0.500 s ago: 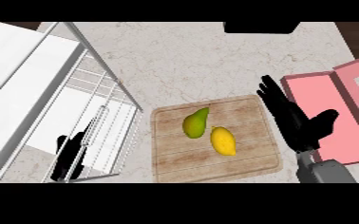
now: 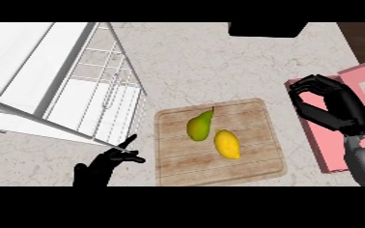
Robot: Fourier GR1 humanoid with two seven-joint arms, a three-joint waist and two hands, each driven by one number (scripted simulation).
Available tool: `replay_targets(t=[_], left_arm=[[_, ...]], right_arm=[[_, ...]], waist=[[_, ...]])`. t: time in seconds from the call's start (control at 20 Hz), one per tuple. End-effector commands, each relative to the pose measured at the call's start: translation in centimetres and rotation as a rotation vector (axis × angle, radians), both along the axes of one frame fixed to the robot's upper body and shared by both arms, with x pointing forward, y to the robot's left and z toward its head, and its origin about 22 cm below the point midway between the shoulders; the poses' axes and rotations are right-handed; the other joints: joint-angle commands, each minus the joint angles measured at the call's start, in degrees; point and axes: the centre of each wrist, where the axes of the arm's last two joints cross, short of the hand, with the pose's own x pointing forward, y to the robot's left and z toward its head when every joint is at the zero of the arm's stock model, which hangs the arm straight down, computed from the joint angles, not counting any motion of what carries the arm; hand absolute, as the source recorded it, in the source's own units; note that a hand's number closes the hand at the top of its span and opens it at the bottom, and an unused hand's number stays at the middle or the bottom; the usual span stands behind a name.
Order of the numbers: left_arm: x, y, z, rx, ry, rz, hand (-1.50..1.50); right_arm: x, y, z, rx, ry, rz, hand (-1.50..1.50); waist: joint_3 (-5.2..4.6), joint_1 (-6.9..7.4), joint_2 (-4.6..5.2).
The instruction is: Pick the lemon from the cutting board and place it in the cardboard box
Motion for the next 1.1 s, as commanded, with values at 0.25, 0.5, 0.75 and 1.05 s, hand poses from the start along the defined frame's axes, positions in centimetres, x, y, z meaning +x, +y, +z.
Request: replay_targets(t=[0.25, 0.5, 0.75, 1.05], left_arm=[[6.6, 0.6, 6.3, -0.088, -0.282, 0.233, 0.00], [8.7, 1.6, 8.8, -0.093, -0.295, 0.276, 0.00], [8.8, 1.7, 8.3, -0.067, -0.282, 0.285, 0.00], [9.4, 2.9, 8.9, -0.078, -0.266, 0.294, 0.00]], right_arm=[[1.1, -1.0, 2.5, -0.280, -0.211, 0.156, -1.50], [1.0, -1.5, 4.7, -0.582, -0.077, 0.375, -1.50], [1.8, -0.6, 8.9, -0.711, 0.093, 0.531, -1.50], [1.6, 4.0, 9.7, -0.638, 0.134, 0.630, -1.50]], waist=[[0.70, 0.75, -0.89], [0.51, -0.10, -0.94], [0.37, 0.16, -1.12], [0.50, -1.56, -1.07]])
